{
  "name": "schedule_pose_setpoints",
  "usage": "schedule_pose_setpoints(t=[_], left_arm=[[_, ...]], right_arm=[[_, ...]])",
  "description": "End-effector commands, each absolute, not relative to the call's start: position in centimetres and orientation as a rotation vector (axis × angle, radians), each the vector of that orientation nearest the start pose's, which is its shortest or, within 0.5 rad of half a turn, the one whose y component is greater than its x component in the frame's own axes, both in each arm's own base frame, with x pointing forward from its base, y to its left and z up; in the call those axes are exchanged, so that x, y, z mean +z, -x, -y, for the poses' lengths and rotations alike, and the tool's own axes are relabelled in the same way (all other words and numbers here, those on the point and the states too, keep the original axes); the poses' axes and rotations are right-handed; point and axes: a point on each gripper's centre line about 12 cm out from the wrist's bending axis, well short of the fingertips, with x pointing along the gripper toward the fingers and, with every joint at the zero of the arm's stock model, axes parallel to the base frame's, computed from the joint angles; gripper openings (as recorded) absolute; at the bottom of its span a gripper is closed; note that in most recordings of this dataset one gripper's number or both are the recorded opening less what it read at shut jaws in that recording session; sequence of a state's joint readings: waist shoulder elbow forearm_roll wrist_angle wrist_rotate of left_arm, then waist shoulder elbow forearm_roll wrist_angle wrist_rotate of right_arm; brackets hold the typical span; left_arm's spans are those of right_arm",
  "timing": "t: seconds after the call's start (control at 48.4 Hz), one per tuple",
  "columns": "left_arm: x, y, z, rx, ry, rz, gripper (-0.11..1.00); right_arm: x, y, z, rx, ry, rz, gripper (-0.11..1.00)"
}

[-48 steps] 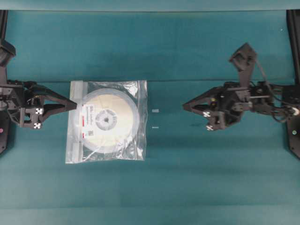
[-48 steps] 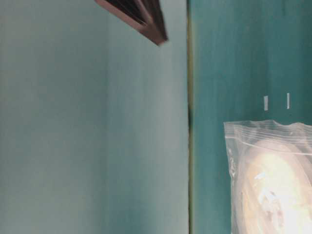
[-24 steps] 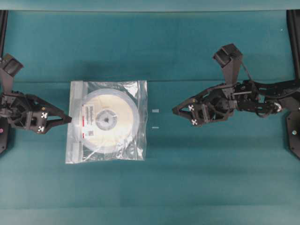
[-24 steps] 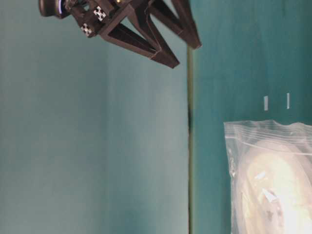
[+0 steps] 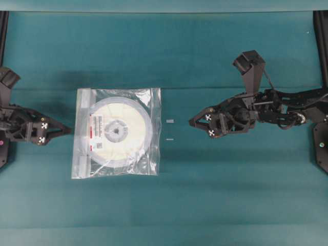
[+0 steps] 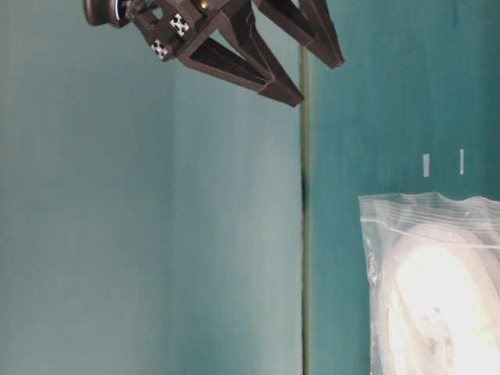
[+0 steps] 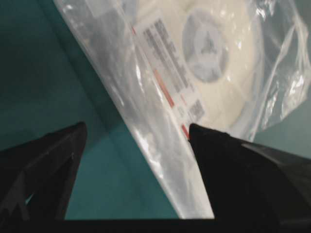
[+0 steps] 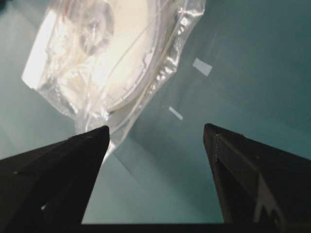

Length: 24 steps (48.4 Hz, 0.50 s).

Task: Take out the reel from the clear zip bag.
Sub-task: 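Move both grippers inward toward the bagged white reel, then grasp the bag edge with the left gripper and the reel rim with the right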

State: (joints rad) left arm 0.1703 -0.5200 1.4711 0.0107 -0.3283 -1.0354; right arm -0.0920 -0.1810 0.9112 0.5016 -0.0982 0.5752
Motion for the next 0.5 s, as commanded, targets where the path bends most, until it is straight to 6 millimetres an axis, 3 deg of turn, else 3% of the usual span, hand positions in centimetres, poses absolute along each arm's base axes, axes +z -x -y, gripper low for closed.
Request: schedule_pose_setpoints(t=[0.0,0.475], left_arm=[[10.3,-17.3,-3.0,0.466,1.044,-0.473,0.92],[9.1,-19.9,-3.5,0.488,1.045,-0.51,0.92]], right_arm=[[16.7,-32.3,3.6,-0.462,-1.056,-0.485,0.9],[16.4,-32.5,3.6,-0.468,-1.058,-0.49,0.9]])
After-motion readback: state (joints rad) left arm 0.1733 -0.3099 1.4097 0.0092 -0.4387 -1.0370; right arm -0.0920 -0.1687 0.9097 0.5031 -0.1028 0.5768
